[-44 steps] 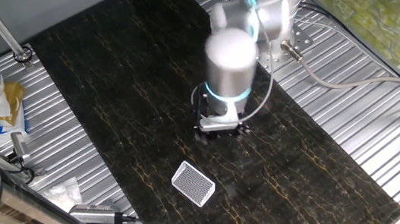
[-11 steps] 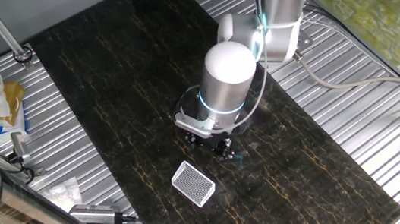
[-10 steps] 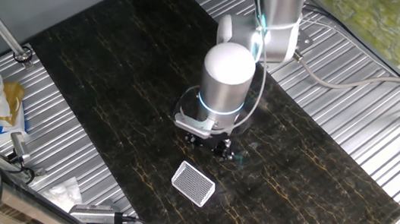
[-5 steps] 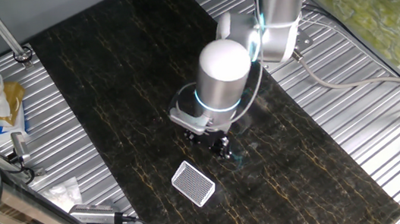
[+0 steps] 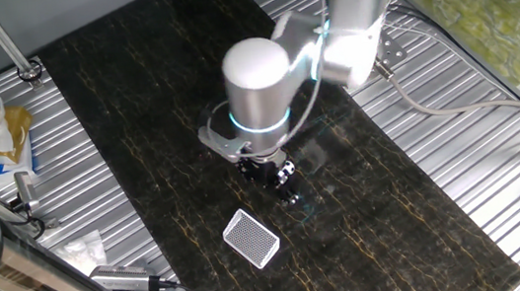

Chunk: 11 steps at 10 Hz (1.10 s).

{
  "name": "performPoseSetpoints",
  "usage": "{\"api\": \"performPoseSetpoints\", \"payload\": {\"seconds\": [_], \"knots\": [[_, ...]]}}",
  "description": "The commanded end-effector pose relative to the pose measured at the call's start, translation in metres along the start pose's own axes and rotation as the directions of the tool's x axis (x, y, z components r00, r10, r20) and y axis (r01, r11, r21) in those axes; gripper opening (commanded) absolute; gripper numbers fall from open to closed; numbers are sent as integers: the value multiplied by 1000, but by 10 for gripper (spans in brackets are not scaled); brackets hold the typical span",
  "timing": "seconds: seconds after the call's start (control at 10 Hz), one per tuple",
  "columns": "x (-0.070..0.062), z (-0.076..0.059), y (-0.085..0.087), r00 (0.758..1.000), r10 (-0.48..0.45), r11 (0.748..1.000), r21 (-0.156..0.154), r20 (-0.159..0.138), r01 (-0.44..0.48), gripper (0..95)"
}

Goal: Push the soccer ball into the goal

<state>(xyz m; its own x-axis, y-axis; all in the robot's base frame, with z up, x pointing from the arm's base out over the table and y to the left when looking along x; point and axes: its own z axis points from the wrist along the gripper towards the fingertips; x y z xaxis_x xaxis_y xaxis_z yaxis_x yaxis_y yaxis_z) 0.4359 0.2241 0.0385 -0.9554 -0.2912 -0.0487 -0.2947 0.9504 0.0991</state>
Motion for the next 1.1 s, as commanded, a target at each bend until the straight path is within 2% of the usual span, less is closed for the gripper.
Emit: {"api": "performPoseSetpoints", "payload": {"seconds": [0.1,0.4,0.9,1.1], "knots": [[-1,2,0,999,31,999,-38,-17,-31,950],[-1,2,0,998,52,995,-82,-39,-55,950],[1,1,0,996,71,991,-109,-50,-76,950],[2,0,0,994,93,986,-134,-54,-99,950]]}}
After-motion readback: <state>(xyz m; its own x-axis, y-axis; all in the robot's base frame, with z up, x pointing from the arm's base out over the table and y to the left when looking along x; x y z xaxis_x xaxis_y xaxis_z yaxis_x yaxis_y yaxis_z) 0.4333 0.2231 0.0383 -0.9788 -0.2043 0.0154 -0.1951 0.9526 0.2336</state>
